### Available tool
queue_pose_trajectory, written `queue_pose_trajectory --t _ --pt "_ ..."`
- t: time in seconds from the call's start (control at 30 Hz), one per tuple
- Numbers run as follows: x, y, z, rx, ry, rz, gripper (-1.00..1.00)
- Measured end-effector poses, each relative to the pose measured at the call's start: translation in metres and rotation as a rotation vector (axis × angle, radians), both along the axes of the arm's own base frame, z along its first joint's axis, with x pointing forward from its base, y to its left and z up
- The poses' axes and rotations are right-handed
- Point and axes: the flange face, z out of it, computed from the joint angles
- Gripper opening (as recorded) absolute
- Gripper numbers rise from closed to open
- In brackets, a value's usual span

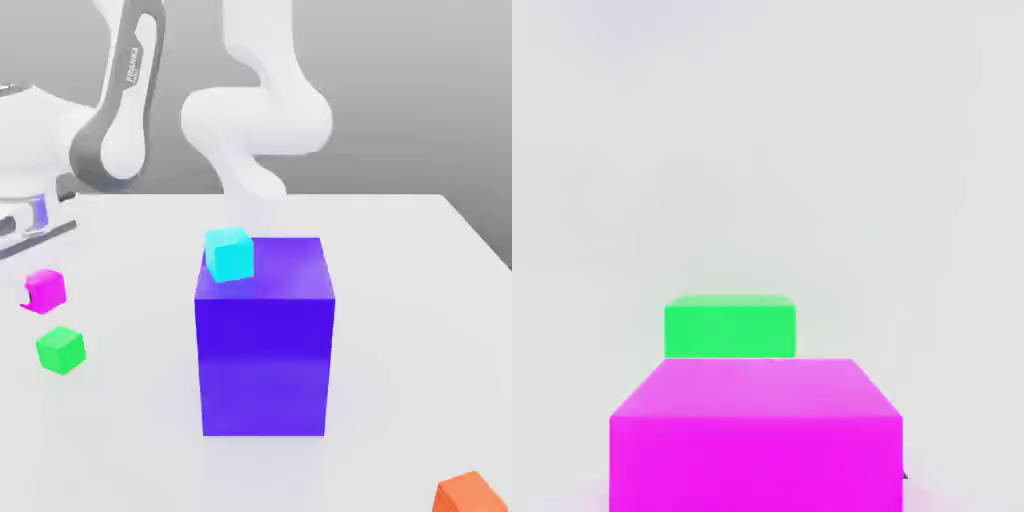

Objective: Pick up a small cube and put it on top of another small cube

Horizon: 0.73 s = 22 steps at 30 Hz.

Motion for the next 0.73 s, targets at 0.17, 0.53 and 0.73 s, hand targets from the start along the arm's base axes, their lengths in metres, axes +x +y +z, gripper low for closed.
queue_pose_trajectory --t 0.17,0.53,0.73 --pt "0.002 0.000 -0.010 0.003 -0.004 0.002 -1.00" --pt "-0.001 0.004 -0.042 0.019 0.014 0.003 -1.00" --pt "-0.004 0.007 -0.060 0.028 0.035 0.007 1.00"
